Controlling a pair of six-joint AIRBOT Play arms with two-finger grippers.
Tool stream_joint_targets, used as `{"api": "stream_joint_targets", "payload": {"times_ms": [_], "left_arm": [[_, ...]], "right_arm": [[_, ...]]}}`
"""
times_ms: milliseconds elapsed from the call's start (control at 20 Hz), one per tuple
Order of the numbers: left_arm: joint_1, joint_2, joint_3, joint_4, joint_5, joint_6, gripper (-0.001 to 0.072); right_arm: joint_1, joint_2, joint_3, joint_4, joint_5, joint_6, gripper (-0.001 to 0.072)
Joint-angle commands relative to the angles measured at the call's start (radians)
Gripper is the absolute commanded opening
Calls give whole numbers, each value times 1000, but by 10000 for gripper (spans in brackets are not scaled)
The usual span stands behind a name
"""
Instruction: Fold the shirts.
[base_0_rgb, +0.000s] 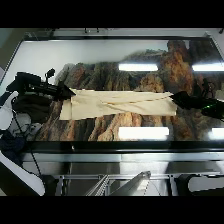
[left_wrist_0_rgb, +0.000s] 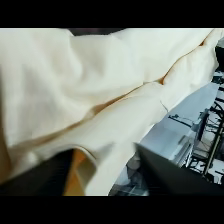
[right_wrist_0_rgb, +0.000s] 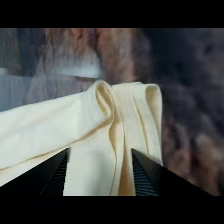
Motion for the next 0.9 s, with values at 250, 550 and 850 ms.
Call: {"api": "stream_joint_targets", "payload": {"times_ms": [250,550,850], "left_arm": [[-17,-17,284,2,206,-140,693],[-42,-16,388,2,266,-191,13],[-151,-16,390,3,169,-201,13]], "right_arm": [[-50,64,146,-564,71,400,702],[-41,-108,153,-325,235,317,700],[40,-126,157,-245,273,305,565]]}}
